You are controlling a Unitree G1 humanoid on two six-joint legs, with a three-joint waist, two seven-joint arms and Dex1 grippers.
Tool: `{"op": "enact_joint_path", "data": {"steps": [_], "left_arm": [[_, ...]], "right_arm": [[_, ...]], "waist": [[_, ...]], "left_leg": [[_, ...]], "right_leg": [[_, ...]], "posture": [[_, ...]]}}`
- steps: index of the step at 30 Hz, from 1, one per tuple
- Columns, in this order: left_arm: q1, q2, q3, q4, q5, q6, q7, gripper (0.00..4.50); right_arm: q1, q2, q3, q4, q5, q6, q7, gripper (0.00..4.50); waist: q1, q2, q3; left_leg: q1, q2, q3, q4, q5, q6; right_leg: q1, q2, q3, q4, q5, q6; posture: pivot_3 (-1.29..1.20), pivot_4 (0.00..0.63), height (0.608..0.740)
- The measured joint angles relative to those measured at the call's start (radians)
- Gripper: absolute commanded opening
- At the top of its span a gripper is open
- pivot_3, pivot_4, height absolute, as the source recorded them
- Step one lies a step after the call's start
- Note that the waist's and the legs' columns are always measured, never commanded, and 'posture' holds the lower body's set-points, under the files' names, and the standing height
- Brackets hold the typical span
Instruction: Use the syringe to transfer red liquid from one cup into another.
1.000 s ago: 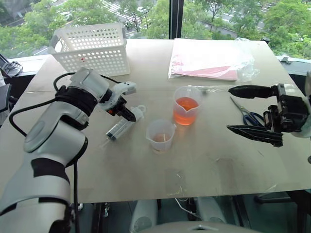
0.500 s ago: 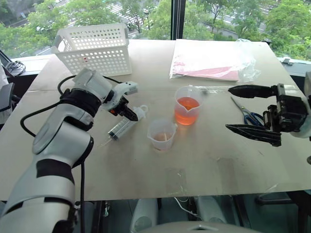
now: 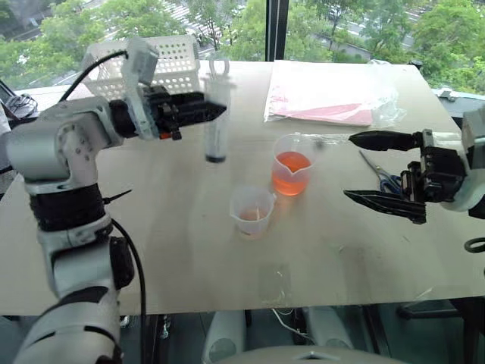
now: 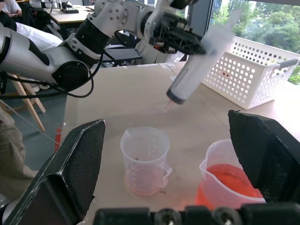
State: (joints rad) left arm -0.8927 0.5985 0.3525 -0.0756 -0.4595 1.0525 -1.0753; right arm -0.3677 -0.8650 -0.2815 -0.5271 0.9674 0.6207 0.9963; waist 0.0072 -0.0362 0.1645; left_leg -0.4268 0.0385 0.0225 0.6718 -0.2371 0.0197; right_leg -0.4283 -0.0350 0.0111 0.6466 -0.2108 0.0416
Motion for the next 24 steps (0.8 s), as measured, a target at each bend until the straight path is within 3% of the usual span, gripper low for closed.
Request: {"op": "enact_joint_path", "data": {"steps": [4,14,24], "left_arm": [[-0.004,-0.060,0.006,-0.020,-0.028,-0.088,0.109,1.45],[-0.047,-0.281,-0.107,0.050,-0.081,-0.353,0.191,1.45],[-0.046,-0.397,-0.294,0.356,-0.002,-0.718,0.060,1.45]], "right_arm": [[-0.030,-0.002,0.004,0.024,-0.004,0.013,-0.022,4.50],[-0.054,-0.042,0.028,0.050,-0.031,0.118,-0.142,4.50],[0.285,-0.097,-0.223,-0.066,-0.035,0.125,-0.142,4.50]], "waist": [[0.005,0.000,0.000],[0.007,0.000,0.000],[0.006,0.001,0.000]], "left_leg": [[0.013,0.000,0.002,-0.002,0.000,0.000],[0.012,-0.001,0.003,-0.002,0.000,0.000],[0.013,-0.001,0.003,-0.003,0.000,0.000]], "right_leg": [[0.013,0.000,0.000,-0.002,0.000,0.000],[0.013,0.000,0.000,-0.004,0.000,0.000],[0.014,0.001,0.001,-0.005,0.000,0.000]], "posture": [[0.00,0.150,0.740],[0.00,0.150,0.740],[0.00,0.150,0.740]]}}
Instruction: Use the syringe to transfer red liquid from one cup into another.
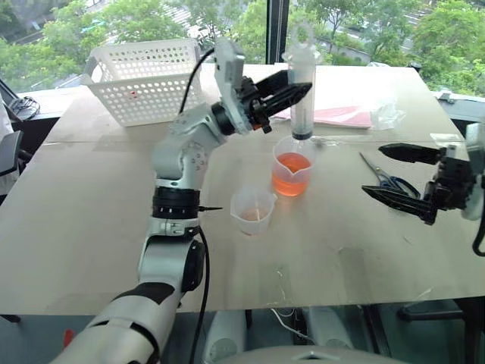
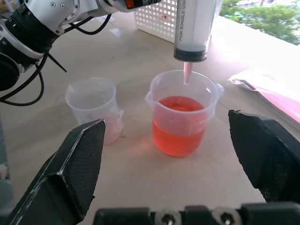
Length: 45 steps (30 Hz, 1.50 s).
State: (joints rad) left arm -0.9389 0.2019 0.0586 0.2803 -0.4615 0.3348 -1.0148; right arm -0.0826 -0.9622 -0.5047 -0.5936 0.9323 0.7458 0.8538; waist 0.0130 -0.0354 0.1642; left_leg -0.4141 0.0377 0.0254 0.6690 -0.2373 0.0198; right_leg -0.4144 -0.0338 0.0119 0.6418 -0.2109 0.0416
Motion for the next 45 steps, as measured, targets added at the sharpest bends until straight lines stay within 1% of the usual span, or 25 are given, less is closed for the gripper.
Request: {"op": "enact_joint_path", "data": {"steps": [4,8,11,15,16,18,20,21,23,24,25,27,29,30,31,32,33,37,42,45], "left_arm": [[0.004,-0.015,-0.042,0.106,0.059,-0.117,-0.022,1.45],[0.017,-0.021,-0.068,0.177,0.112,-0.209,-0.020,1.45],[0.031,-0.024,-0.068,0.210,0.131,-0.247,0.000,1.45],[0.045,-0.036,-0.071,0.213,0.146,-0.268,0.011,1.45],[0.049,-0.036,-0.071,0.213,0.146,-0.270,0.013,1.45],[0.066,-0.039,-0.075,0.211,0.148,-0.272,0.016,1.45],[0.089,-0.043,-0.083,0.206,0.154,-0.273,0.020,1.45],[0.098,-0.043,-0.088,0.204,0.156,-0.272,0.024,1.45],[0.105,-0.043,-0.097,0.194,0.157,-0.272,0.029,1.45],[0.107,-0.042,-0.099,0.193,0.159,-0.272,0.030,1.45],[0.120,-0.035,-0.098,0.175,0.159,-0.273,0.032,1.45],[0.127,-0.040,-0.111,0.156,0.163,-0.273,0.037,1.45],[0.139,-0.037,-0.115,0.136,0.165,-0.273,0.040,1.45],[0.143,-0.035,-0.114,0.129,0.165,-0.273,0.046,1.45],[0.149,-0.032,-0.112,0.120,0.165,-0.272,0.053,1.45],[0.152,-0.032,-0.112,0.119,0.165,-0.270,0.058,1.45],[0.160,-0.030,-0.112,0.111,0.165,-0.266,0.062,1.45],[0.179,-0.022,-0.115,0.072,0.165,-0.252,0.075,1.45],[0.191,-0.016,-0.118,0.042,0.166,-0.240,0.093,1.45],[0.193,-0.016,-0.126,0.042,0.170,-0.238,0.108,1.45]], "right_arm": [[0.087,0.012,-0.095,-0.029,0.021,0.013,-0.012,4.50],[0.195,0.069,-0.169,-0.068,0.018,-0.011,-0.011,4.50],[0.241,0.087,-0.189,-0.078,0.006,-0.033,-0.010,4.50],[0.234,0.085,-0.188,-0.084,-0.001,-0.050,-0.016,4.50],[0.214,0.081,-0.174,-0.082,-0.001,-0.049,-0.025,4.50],[0.125,0.055,-0.119,-0.063,0.005,-0.037,-0.056,4.50],[-0.018,0.020,-0.024,-0.030,0.012,-0.007,-0.096,4.50],[-0.112,0.006,0.045,-0.006,0.012,0.019,-0.125,4.50],[-0.251,-0.001,0.147,0.036,0.007,0.068,-0.166,4.50],[-0.317,0.005,0.189,0.058,-0.001,0.085,-0.184,4.50],[-0.431,0.039,0.266,0.109,-0.023,0.111,-0.208,4.50],[-0.582,0.104,0.370,0.192,-0.069,0.133,-0.243,4.50],[-0.659,0.150,0.443,0.242,-0.102,0.150,-0.253,4.50],[-0.691,0.176,0.482,0.271,-0.124,0.156,-0.254,4.50],[-0.725,0.203,0.521,0.312,-0.152,0.162,-0.254,3.97],[-0.747,0.220,0.544,0.343,-0.176,0.165,-0.256,3.71],[-0.778,0.245,0.570,0.389,-0.208,0.167,-0.260,3.30],[-0.817,0.279,0.583,0.453,-0.252,0.172,-0.264,3.30],[-0.833,0.298,0.569,0.456,-0.252,0.207,-0.251,3.30],[-0.867,0.319,0.566,0.456,-0.269,0.233,-0.281,3.30]], "waist": [[0.001,0.000,0.000],[0.001,0.000,0.000],[-0.001,0.000,0.000],[0.000,0.000,0.000],[-0.002,0.000,0.000],[-0.008,0.001,-0.001],[-0.015,0.002,0.000],[-0.017,0.002,0.000],[-0.019,0.002,0.000],[-0.022,0.002,0.000],[-0.028,0.002,0.000],[-0.025,0.003,0.000],[-0.019,0.003,0.000],[-0.016,0.003,0.000],[-0.014,0.003,0.000],[-0.012,0.003,0.000],[-0.011,0.003,0.000],[0.000,0.003,0.000],[0.000,0.003,0.000],[-0.002,0.004,0.000]], "left_leg": [[0.000,0.000,0.000,0.000,0.000,0.000],[0.000,0.000,-0.001,0.000,0.000,0.000],[0.000,0.000,0.000,0.000,0.000,0.000],[0.000,0.000,-0.001,0.000,0.000,0.000],[0.000,0.000,0.000,0.000,0.000,0.000],[0.001,0.000,-0.001,0.000,0.000,0.000],[0.001,0.000,-0.001,0.000,0.000,0.000],[0.001,0.000,-0.001,0.000,0.000,0.000],[0.000,0.000,-0.001,0.000,0.000,0.000],[0.000,0.000,-0.001,0.000,0.000,0.000],[0.000,0.000,-0.001,0.000,0.000,0.000],[0.000,0.000,-0.002,-0.001,0.000,0.000],[-0.002,0.000,-0.002,-0.001,0.000,0.000],[-0.003,0.000,-0.002,-0.001,0.000,0.000],[-0.003,0.000,-0.002,-0.001,-0.001,0.001],[-0.003,0.000,-0.001,-0.001,-0.001,0.001],[-0.003,0.000,-0.001,-0.001,-0.001,0.001],[-0.004,0.000,0.000,-0.001,-0.001,0.001],[-0.004,0.000,0.000,-0.001,-0.001,0.001],[-0.003,0.000,0.000,-0.001,-0.001,0.002]], "right_leg": [[0.000,0.000,0.000,0.000,0.000,0.000],[0.001,0.000,0.000,-0.001,0.000,0.000],[0.001,0.000,0.001,-0.001,0.000,0.000],[0.001,0.000,0.000,0.000,0.000,0.000],[0.001,0.000,0.001,0.000,0.000,0.000],[0.001,0.000,0.002,0.000,0.000,0.000],[0.001,0.000,0.002,0.000,0.000,0.000],[0.001,0.000,0.002,0.000,0.000,0.000],[0.000,0.000,0.001,0.000,0.000,0.000],[0.000,0.000,0.001,0.000,0.000,0.000],[-0.001,0.001,0.003,0.000,0.000,0.000],[-0.001,0.001,0.002,0.000,0.000,0.000],[-0.001,0.001,0.000,0.000,0.000,0.000],[-0.001,0.000,-0.001,-0.001,0.000,0.000],[-0.002,0.000,0.000,-0.001,0.000,0.000],[-0.002,0.000,0.000,-0.001,0.000,0.000],[-0.002,0.000,0.000,-0.001,0.000,0.000],[-0.003,-0.001,0.000,-0.001,0.000,0.000],[-0.003,0.000,0.000,0.000,0.000,0.000],[-0.003,0.000,0.000,0.000,0.000,0.000]], "posture": [[0.00,0.150,0.740],[0.00,0.150,0.740],[0.00,0.150,0.740],[0.00,0.150,0.740],[0.00,0.150,0.740],[0.00,0.150,0.740],[0.00,0.150,0.740],[0.00,0.150,0.740],[0.00,0.150,0.740],[0.00,0.150,0.740],[0.00,0.150,0.740],[0.00,0.150,0.740],[0.00,0.150,0.740],[0.00,0.150,0.740],[0.00,0.150,0.740],[0.00,0.150,0.740],[0.00,0.150,0.740],[0.00,0.150,0.740],[0.00,0.150,0.740],[0.00,0.150,0.740]]}}
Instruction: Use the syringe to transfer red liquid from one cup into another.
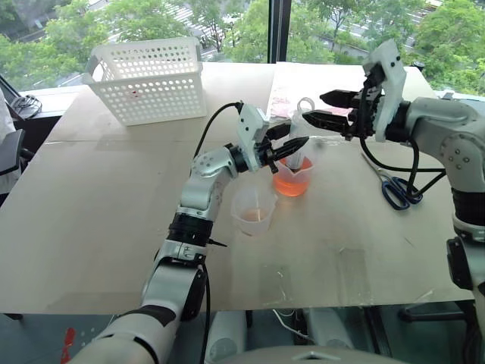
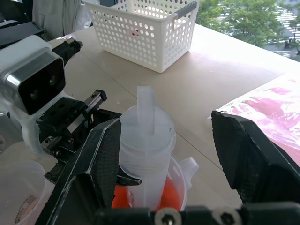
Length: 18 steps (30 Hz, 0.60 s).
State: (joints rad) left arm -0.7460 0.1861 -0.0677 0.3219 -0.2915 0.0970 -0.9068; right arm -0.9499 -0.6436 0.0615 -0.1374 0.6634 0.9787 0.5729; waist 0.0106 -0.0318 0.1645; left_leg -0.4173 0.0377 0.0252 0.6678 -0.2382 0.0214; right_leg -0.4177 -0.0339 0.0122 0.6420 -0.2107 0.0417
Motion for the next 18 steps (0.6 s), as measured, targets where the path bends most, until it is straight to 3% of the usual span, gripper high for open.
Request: {"op": "enact_joint_path", "data": {"steps": [7,17,18], "left_arm": [[0.000,-0.005,-0.020,-0.018,0.036,0.002,0.064,1.45],[0.016,-0.015,-0.023,-0.065,0.036,0.024,0.122,1.45],[0.018,-0.015,-0.024,-0.067,0.036,0.025,0.125,1.45]], "right_arm": [[-0.017,0.050,-0.006,-0.088,-0.076,0.098,-0.163,3.30],[0.012,0.074,0.052,-0.276,-0.177,0.198,-0.278,3.30],[0.012,0.075,0.057,-0.281,-0.185,0.200,-0.280,2.75]], "waist": [[0.001,0.000,0.000],[0.000,0.000,0.000],[0.000,0.000,0.000]], "left_leg": [[-0.001,0.000,0.000,0.000,0.000,0.000],[-0.001,0.000,0.000,0.000,0.000,0.000],[0.000,0.000,0.000,0.000,0.000,0.000]], "right_leg": [[-0.001,0.000,0.000,0.000,0.000,0.000],[-0.001,0.000,0.000,0.000,0.000,0.000],[-0.001,0.000,0.000,0.000,0.000,0.000]], "posture": [[0.00,0.150,0.740],[0.00,0.150,0.740],[0.00,0.150,0.740]]}}
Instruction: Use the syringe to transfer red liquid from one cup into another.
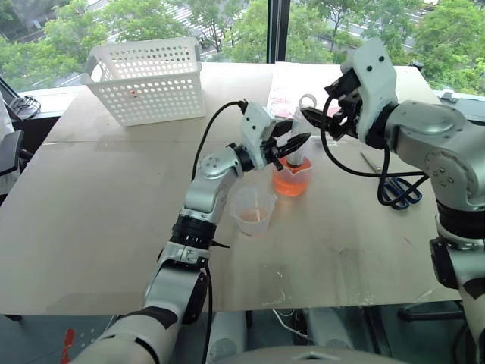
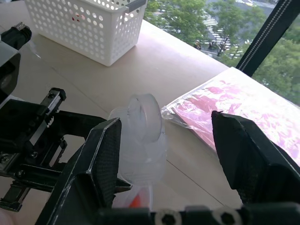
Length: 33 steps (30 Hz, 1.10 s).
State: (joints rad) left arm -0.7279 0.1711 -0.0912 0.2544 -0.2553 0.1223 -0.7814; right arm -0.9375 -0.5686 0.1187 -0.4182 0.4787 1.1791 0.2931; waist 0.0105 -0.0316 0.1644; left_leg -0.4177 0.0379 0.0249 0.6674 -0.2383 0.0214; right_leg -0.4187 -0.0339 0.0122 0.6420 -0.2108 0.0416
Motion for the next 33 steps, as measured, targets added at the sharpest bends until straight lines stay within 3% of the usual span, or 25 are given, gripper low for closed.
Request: {"op": "enact_joint_path", "data": {"steps": [1,6,33], "left_arm": [[0.002,0.000,0.000,-0.004,0.000,0.001,0.002,1.45],[0.007,-0.002,-0.014,-0.012,0.007,0.002,0.010,1.45],[0.024,-0.002,-0.004,-0.049,-0.020,0.040,0.025,1.45]], "right_arm": [[0.000,0.007,0.002,-0.003,-0.009,0.001,-0.007,2.46],[-0.001,0.032,0.025,-0.009,-0.039,0.001,-0.019,0.07],[-0.031,0.043,0.067,0.030,-0.138,-0.051,0.051,0.02]], "waist": [[0.000,0.000,0.000],[0.000,0.000,0.000],[-0.003,0.000,0.000]], "left_leg": [[0.000,0.000,0.000,0.000,0.000,0.000],[0.000,0.000,0.000,0.000,0.000,0.000],[0.000,0.000,0.000,-0.001,0.000,0.000]], "right_leg": [[0.000,0.000,0.000,0.000,0.000,0.000],[0.000,0.000,0.000,0.000,0.000,0.000],[0.000,0.000,0.000,-0.001,0.000,0.000]], "posture": [[0.00,0.150,0.740],[0.00,0.150,0.740],[0.00,0.150,0.740]]}}
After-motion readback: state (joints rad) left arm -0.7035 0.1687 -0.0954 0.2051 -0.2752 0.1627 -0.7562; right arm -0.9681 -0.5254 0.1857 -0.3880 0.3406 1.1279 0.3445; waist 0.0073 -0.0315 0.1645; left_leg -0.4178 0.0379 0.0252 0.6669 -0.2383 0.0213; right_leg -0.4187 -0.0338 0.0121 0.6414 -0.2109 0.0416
